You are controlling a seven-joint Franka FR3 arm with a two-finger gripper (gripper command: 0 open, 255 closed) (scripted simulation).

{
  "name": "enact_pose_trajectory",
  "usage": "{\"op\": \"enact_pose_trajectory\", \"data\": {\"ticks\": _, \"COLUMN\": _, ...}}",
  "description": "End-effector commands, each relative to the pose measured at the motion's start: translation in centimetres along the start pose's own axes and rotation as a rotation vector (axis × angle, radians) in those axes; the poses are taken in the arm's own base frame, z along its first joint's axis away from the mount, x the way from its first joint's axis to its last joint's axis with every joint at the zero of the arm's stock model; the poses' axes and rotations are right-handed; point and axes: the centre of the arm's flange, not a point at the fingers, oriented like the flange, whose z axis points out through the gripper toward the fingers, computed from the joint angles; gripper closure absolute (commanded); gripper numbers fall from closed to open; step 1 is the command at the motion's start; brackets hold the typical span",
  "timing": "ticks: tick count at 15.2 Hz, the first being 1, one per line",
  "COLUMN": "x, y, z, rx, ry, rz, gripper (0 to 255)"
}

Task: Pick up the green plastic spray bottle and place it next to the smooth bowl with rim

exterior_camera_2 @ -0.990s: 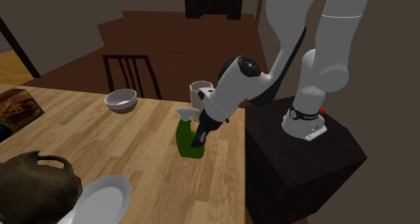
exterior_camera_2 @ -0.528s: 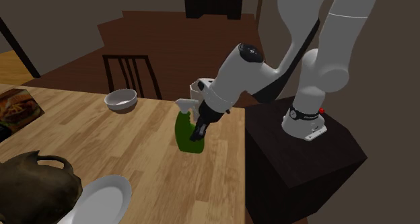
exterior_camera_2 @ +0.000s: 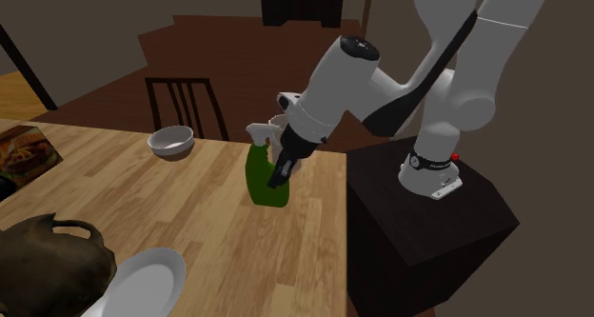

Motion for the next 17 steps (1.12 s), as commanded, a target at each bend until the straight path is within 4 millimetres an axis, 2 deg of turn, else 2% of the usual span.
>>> {"op": "enact_pose_trajectory", "data": {"ticks": 1, "x": 0.5, "y": 0.1, "z": -0.9, "rx": 0.001, "ry": -0.001, "rz": 0.000, "gripper": 255}}
{"op": "enact_pose_trajectory", "data": {"ticks": 17, "x": 4.3, "y": 0.1, "z": -8.5, "rx": 0.001, "ry": -0.001, "rz": 0.000, "gripper": 255}}
